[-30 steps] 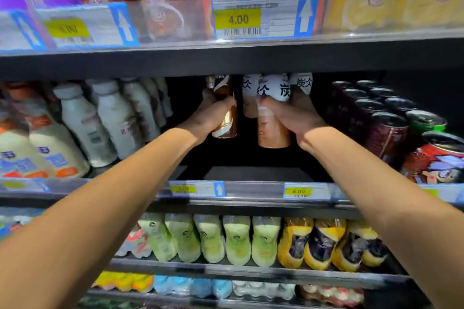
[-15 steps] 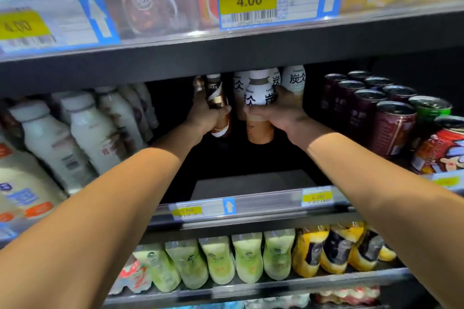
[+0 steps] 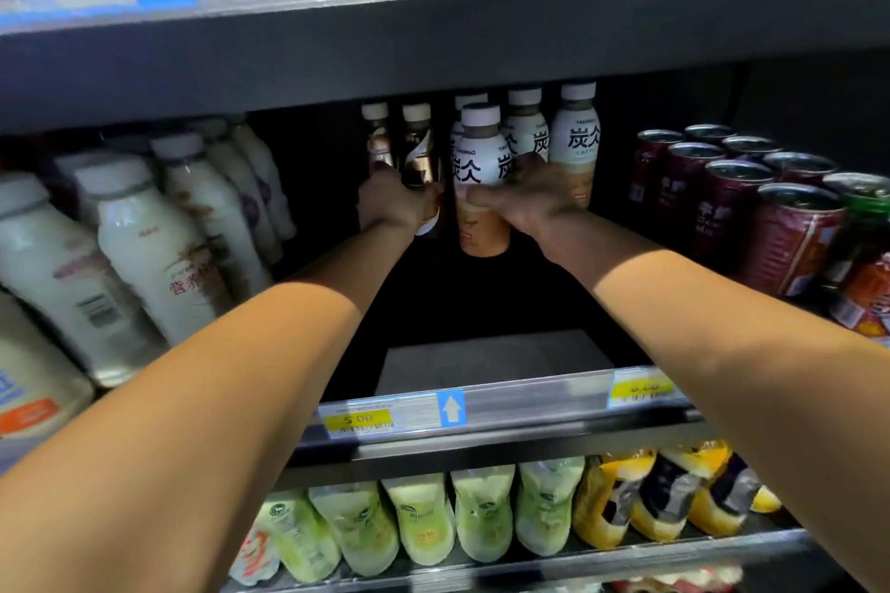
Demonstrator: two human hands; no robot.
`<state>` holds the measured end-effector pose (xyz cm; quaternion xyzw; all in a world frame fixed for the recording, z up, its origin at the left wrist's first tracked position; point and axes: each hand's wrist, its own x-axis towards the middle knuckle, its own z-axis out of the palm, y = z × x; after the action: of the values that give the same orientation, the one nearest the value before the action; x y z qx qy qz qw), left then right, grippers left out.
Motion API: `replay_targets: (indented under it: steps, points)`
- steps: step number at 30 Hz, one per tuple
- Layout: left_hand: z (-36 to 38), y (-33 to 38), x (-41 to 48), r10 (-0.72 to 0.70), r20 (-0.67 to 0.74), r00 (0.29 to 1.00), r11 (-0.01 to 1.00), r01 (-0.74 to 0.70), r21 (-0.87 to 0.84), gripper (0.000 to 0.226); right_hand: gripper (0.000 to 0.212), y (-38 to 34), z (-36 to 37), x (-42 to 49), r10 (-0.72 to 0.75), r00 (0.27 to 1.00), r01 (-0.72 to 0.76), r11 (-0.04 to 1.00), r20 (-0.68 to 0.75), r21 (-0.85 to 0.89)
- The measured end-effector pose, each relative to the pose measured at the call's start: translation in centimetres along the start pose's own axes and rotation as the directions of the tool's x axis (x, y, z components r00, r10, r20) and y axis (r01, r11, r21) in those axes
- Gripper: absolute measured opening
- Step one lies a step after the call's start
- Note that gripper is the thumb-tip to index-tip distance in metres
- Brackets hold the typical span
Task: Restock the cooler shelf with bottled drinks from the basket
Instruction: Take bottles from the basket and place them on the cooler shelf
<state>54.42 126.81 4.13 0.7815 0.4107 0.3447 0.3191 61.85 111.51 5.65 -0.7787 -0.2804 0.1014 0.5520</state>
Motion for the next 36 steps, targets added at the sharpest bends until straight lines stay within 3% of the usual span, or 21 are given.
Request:
replay_targets:
  steps: [17,30,36]
  points:
    - [0.7,1.4,-0.1,-0.001,-0.064,0.998,0.985,0.012,0.17,0.061,0.067,0.0,0.8,0.9,-0.031,0.998,0.024,0.991,-0.051,-0.133]
    - [0.6,2.1,-0.8,0.015,-0.082,0.997,0.979,0.002,0.202,0.049,0.07,-0.3,0.9,0.6,-0.01,0.999,0.004,0.984,-0.034,-0.178]
    - [0.1,2.6,-1.5,-0.045,-0.075,0.996,0.984,0.057,0.17,0.049,0.071,-0.5,0.7,0.1,0.015,1.0,-0.018,0.979,-0.017,-0.201]
